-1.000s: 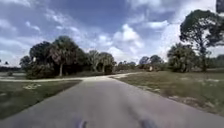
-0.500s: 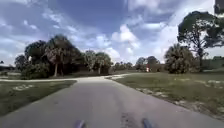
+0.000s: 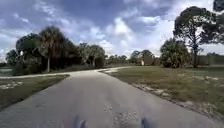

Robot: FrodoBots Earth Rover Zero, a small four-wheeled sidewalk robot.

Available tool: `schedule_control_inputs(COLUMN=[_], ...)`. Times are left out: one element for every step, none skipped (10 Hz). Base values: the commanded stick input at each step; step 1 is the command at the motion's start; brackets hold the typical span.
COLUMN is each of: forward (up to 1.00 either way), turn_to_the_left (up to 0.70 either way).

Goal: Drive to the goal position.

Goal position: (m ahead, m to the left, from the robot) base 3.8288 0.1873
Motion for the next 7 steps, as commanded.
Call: schedule_control_inputs(forward=[0.69, 0.69, 0.69, 0.69, 0.69, 0.69, 0.69], turn_to_the_left=[0.03, 0.03, 0.15, 0.33, 0.27, 0.19, 0.11])
